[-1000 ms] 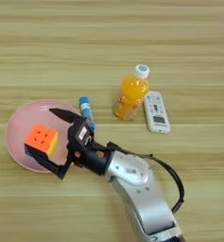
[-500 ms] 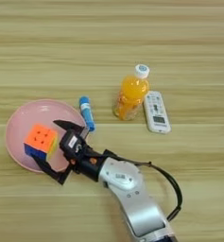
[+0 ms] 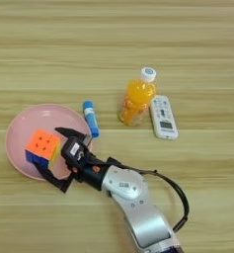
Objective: Move the objects on the table
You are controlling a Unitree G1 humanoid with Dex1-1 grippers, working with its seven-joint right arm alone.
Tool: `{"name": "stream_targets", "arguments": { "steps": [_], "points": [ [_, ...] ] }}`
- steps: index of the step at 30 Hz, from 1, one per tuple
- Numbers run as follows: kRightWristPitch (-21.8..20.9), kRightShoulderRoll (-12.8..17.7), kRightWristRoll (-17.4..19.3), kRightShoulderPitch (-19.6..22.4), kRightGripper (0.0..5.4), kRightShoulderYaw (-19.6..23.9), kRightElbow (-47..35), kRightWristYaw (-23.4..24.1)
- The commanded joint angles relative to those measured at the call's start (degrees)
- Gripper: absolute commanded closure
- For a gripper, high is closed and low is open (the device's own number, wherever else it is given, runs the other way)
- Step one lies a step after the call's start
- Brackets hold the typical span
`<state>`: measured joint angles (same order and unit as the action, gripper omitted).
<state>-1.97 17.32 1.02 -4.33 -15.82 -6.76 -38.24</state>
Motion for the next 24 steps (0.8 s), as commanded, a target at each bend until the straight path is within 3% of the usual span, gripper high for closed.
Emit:
{"name": "stream_targets", "arguments": {
  "steps": [1,13,24],
  "points": [
    [-1.36,-0.08,0.7,2.71,0.81,1.11,-1.55,1.01],
    [-1.37,-0.02,1.0,3.14,1.99,1.77,-1.12,1.0],
    [-1.43,-0.41,1.55,3.58,2.02,2.54,-1.1,1.39]
  ]
}}
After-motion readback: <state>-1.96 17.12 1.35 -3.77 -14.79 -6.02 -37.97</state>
